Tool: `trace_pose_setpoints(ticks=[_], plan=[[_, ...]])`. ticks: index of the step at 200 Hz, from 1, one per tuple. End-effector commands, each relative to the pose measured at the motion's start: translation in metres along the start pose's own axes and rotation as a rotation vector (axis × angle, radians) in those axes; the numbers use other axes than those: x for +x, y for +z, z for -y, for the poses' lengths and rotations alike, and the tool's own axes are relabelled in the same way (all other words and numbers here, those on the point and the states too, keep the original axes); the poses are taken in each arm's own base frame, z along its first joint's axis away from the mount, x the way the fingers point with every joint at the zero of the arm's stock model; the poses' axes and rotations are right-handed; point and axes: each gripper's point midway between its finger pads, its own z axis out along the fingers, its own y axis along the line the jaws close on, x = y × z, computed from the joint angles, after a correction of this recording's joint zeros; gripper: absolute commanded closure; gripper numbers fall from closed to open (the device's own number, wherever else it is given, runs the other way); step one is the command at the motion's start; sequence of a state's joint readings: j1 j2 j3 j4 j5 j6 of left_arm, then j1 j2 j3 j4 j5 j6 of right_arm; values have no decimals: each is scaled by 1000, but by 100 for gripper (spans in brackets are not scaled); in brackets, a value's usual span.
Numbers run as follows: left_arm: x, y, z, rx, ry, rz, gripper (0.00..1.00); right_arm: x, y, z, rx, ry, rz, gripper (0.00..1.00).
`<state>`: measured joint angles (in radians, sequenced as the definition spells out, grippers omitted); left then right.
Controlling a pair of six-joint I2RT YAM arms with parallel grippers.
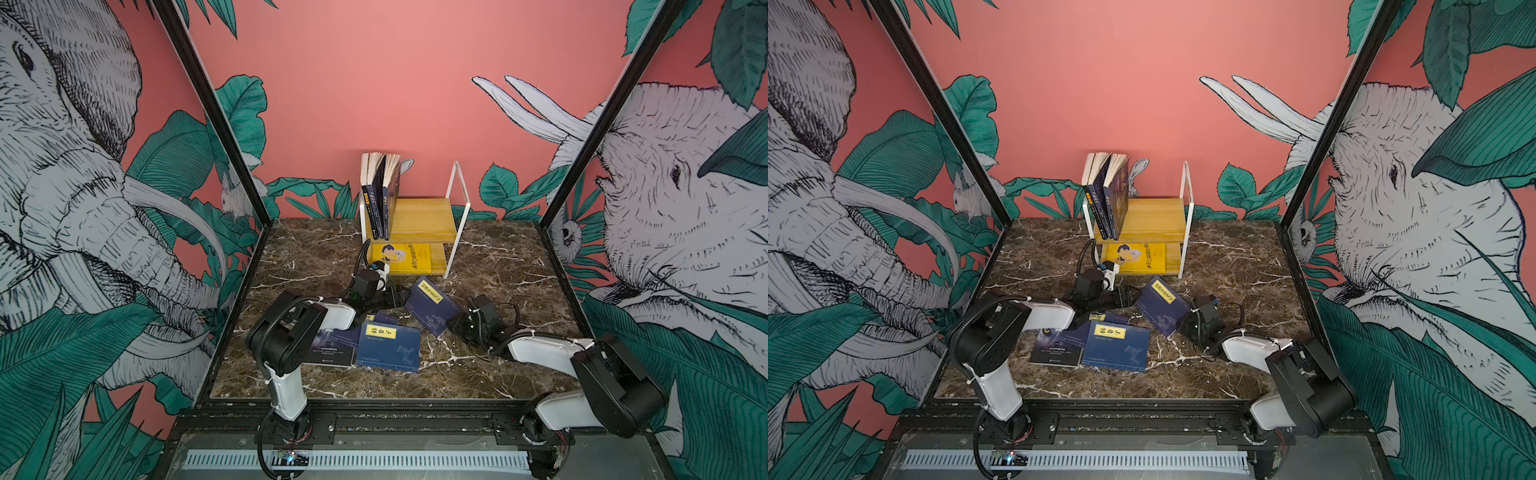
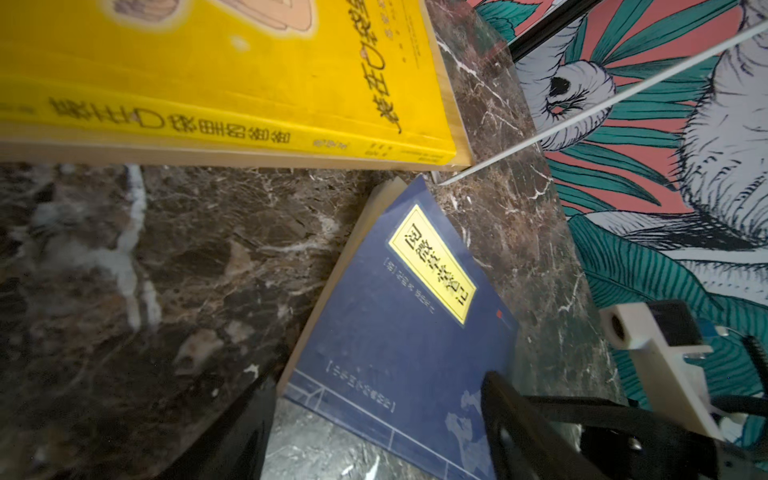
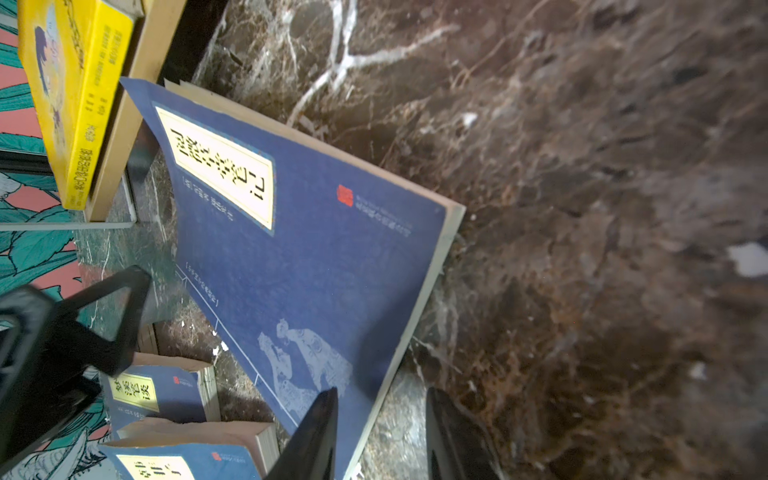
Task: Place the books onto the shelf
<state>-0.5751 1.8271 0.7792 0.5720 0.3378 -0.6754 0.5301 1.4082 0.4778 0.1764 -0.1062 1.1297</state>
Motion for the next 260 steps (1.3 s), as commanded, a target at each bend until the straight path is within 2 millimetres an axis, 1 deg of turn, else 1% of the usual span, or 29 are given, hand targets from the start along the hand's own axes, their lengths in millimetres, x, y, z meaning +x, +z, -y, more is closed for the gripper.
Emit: trace_pose_setpoints(ticks=[1, 20, 43, 63, 74, 90, 96, 109, 129, 145, 163, 184, 207, 260], plan=[[2, 4, -7, 11, 56, 50, 21, 8, 0, 31, 110, 53, -5, 62], [8, 10, -10, 34, 60, 34, 22, 9, 0, 31, 107, 50, -8, 62], [7, 18, -13, 42, 64, 37, 22, 10, 1, 29, 102, 43, -18, 62], [10, 24, -17, 30, 70, 20, 23, 12, 3, 28, 98, 39, -31, 62], [14, 28, -19, 35, 55, -2, 26, 12, 4, 28, 102, 35, -36, 62], [16, 30, -14, 61, 26, -19, 31, 12, 7, 25, 102, 22, -45, 62], [15, 30, -11, 71, 15, -23, 34, 12, 8, 25, 104, 20, -47, 62], [12, 29, -3, 100, -13, -29, 43, 11, 11, 22, 101, 18, -55, 62], [8, 21, 16, 135, -56, -42, 56, 13, 15, 20, 96, 26, -67, 62], [2, 10, 35, 162, -68, -23, 61, 14, 17, 20, 91, 31, -73, 62], [-3, 1, 56, 196, -84, -8, 62, 13, 14, 19, 87, 28, -68, 62], [-3, -2, 73, 238, -105, -15, 63, 14, 10, 21, 90, 26, -62, 62], [3, 0, 78, 243, -135, -42, 62, 16, 9, 24, 91, 24, -67, 62], [17, -1, 85, 238, -199, -81, 61, 19, 6, 21, 74, 31, -84, 62]])
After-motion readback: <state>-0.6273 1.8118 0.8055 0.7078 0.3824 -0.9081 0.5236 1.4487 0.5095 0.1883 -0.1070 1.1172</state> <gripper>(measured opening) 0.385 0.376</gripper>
